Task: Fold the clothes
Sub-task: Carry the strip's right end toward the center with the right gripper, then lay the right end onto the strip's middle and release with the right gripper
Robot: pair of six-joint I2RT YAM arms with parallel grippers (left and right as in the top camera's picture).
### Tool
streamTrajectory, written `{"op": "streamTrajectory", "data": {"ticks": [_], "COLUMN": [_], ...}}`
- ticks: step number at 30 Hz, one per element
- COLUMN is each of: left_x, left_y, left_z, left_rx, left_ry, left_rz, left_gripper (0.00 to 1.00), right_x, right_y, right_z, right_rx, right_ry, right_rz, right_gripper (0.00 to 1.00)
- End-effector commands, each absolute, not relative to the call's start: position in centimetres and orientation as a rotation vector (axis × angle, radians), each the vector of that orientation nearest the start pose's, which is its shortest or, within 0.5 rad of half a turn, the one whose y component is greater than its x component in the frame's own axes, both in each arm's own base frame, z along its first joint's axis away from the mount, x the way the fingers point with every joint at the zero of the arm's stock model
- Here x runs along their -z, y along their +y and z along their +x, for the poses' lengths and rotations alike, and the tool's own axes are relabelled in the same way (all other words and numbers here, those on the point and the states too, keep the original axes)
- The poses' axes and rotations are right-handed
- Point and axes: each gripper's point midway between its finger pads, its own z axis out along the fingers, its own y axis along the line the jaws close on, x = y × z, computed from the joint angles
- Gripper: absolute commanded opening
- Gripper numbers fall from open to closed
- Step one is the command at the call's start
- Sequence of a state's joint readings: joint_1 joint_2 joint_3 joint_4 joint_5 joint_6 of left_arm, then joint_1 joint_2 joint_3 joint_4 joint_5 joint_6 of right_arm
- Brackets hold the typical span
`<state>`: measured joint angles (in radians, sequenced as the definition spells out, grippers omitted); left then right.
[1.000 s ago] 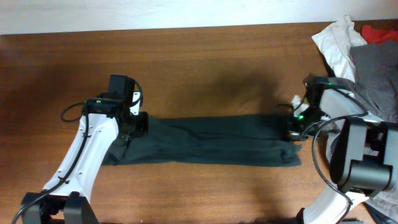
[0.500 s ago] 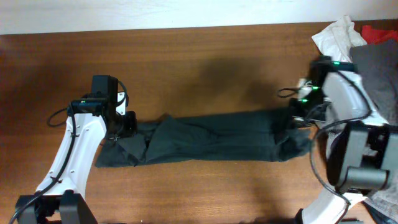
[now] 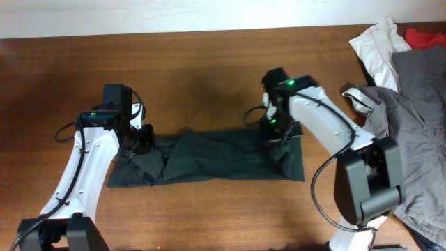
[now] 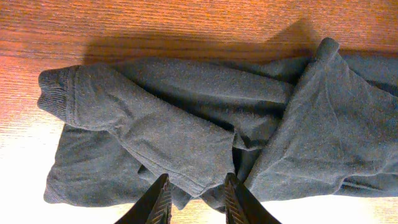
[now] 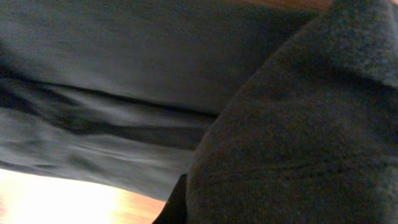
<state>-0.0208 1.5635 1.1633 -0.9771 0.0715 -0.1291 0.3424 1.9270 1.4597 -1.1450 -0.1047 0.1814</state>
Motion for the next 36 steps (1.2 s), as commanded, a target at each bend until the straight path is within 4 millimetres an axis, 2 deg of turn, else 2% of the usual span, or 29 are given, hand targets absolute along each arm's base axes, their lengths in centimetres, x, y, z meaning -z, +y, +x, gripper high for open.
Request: {"op": "streamTrajectory", "data": {"ticks": [1, 4, 7, 12, 15, 17, 19, 21, 27, 29, 32, 36], "left_x": [-9.7, -9.7, -9.7, -9.7, -9.7, -9.7, -9.7, -9.7, -9.7, -9.7, -9.7, -9.7], "left_y": [-2.0, -2.0, -2.0, -2.0, -2.0, -2.0, -2.0, -2.0, -2.0, -2.0, -2.0, -2.0], "left_z": [31.5, 31.5, 31.4, 31.3, 31.3, 31.3, 31.3, 31.3, 31.3, 31.3, 31.3, 31.2], "left_rx": [0.146, 0.146, 0.146, 0.145, 0.145, 0.145, 0.145, 0.145, 0.145, 0.145, 0.145, 0.144], "left_ry": [2.946, 2.946, 2.949, 2.954, 2.954, 2.954, 2.953, 2.953, 2.954, 2.954, 2.954, 2.957], "left_rz": [-0.17, -0.17, -0.17, -0.17, -0.171, -0.17, -0.171, -0.171, -0.17, -0.17, -0.17, -0.171], "left_gripper": [0.29, 0.29, 0.29, 0.29, 0.29, 0.29, 0.29, 0.29, 0.29, 0.29, 0.3, 0.3], "right_x": [-6.2, -5.8, -5.1, -4.6, -4.6, -4.8, -5.4, -5.8, -6.2, -7.3, -9.9, -13.0], "right_y": [16.6, 18.4, 20.3, 21.6, 22.5, 23.7, 25.9, 27.0, 26.0, 25.5, 24.3, 20.8], "right_z": [32.1, 32.0, 32.2, 32.1, 32.0, 31.7, 31.1, 30.7, 31.7, 32.4, 33.4, 34.6], "right_rx": [-0.16, -0.168, -0.183, -0.199, -0.25, -0.343, -0.53, -0.633, -0.611, -0.608, -0.593, -0.428], "right_ry": [3.147, 3.126, 3.092, 3.074, 3.066, 3.04, 2.971, 2.926, 2.928, 2.914, 2.884, 2.885], "right_rz": [-0.318, -0.381, -0.425, -0.469, -0.49, -0.585, -0.77, -0.847, -0.8, -0.772, -0.724, -0.593], "right_gripper": [0.04, 0.06, 0.14, 0.25, 0.36, 0.4, 0.43, 0.47, 0.47, 0.47, 0.47, 0.47]}}
